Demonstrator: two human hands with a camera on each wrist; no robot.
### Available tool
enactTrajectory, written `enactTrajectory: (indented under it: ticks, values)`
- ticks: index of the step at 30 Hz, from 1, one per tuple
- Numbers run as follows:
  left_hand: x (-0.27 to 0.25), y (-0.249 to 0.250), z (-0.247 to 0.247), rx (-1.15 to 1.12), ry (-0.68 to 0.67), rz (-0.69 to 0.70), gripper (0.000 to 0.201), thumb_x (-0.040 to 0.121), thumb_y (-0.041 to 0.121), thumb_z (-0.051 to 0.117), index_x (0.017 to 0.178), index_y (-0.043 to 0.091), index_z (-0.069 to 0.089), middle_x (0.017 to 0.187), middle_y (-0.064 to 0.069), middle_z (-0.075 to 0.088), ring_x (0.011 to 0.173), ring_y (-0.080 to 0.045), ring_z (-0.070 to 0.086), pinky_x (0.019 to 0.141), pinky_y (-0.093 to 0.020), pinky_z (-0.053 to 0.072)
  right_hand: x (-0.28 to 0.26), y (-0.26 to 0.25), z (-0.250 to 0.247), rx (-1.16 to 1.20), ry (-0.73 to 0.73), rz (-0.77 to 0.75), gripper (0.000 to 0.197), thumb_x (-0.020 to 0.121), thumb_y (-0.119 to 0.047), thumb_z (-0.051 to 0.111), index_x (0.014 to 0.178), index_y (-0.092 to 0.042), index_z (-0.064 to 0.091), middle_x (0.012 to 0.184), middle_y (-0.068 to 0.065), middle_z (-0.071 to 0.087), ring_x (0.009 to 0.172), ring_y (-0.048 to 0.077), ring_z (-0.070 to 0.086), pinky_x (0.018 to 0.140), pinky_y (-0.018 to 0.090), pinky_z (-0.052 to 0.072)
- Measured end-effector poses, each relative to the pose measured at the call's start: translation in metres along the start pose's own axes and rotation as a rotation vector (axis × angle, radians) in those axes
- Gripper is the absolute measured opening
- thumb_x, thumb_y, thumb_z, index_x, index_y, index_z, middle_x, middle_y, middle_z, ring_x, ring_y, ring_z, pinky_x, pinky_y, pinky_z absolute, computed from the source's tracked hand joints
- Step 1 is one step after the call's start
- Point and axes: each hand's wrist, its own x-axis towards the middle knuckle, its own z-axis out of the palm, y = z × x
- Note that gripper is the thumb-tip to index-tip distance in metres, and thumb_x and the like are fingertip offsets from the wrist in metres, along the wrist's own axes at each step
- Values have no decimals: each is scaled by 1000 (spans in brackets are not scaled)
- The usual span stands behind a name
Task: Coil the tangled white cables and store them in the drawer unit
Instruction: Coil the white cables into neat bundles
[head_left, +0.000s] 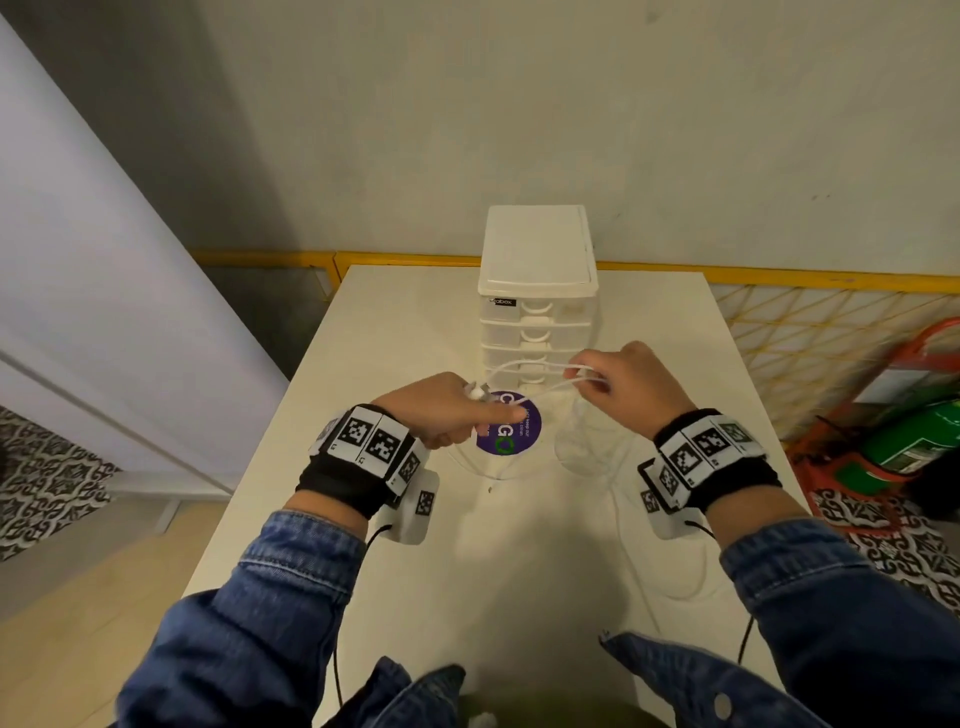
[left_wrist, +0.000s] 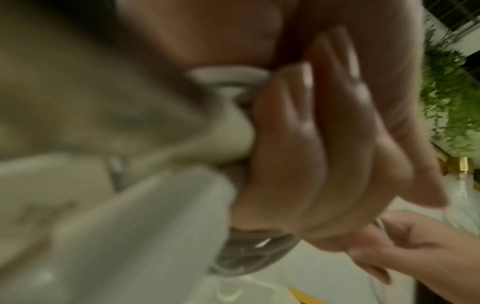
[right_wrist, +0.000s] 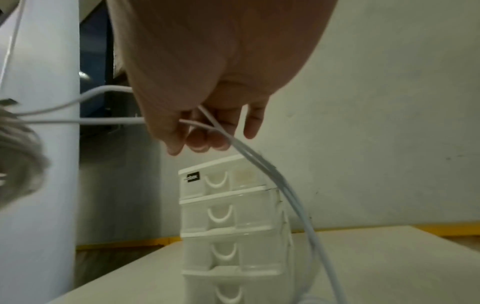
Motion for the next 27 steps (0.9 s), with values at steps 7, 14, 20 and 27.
enactTrajectory:
  ticks: [7,14,20,27]
  values:
    - [-3,7,18,129,-121,29,26,80,28,64,60,15,54,46,0,42,39,-16,32,39,-17,25,0,19,1,-347,78,28,18,92,-20,43,100,-17,59,89,7,71,85,31,60,88,43,33]
    - [-9,32,33,-328,-337,365,31,85,21,55,56,11,50,36,3,29,30,-12,19,38,-16,17,6,1,21,-118,98,46,17,85,-4,47,98,-8,57,93,12,69,77,34,64,80,46,43]
    - [-3,51,26,-954,-282,787,48,94,48,35,65,13,53,38,10,35,28,-4,28,32,-15,29,-5,-40,56,319,-130,155,23,93,-11,43,110,2,52,93,21,62,80,26,55,79,40,46]
    - [7,52,-15,-1412,118,772,48,95,54,27,74,15,46,44,7,36,35,-7,31,41,-21,26,-17,-61,72,572,-75,112,8,96,-24,41,90,-26,47,81,5,59,73,23,54,68,34,42]
